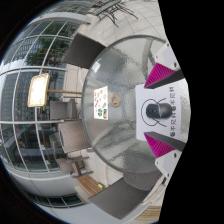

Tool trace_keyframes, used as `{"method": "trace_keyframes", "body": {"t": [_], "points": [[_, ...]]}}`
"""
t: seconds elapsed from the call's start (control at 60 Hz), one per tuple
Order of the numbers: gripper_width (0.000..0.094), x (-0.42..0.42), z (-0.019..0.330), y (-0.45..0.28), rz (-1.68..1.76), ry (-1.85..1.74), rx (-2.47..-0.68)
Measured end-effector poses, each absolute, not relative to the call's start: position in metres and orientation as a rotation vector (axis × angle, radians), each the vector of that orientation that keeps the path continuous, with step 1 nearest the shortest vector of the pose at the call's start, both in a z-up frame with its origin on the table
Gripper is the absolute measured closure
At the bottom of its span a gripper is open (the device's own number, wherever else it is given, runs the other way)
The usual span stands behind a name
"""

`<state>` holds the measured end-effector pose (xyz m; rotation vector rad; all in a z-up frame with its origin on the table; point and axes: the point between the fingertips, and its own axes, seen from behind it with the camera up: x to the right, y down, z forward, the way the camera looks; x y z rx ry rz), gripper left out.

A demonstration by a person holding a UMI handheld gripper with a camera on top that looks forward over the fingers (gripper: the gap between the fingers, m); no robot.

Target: Arrange mouse

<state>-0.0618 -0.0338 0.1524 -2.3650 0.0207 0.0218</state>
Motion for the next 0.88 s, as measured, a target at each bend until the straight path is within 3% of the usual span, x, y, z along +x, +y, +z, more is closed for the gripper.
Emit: {"method": "trace_keyframes", "body": {"t": [0.15, 0.3, 0.883], "points": [[0.0069, -0.055, 0.210, -0.066, 0.011, -0.011, -2.275], [0.0068, -0.052, 0.238, -0.099, 0.032, -0.028, -2.223], [0.0072, -0.040, 0.258, -0.163, 0.058, -0.024, -2.166]]}}
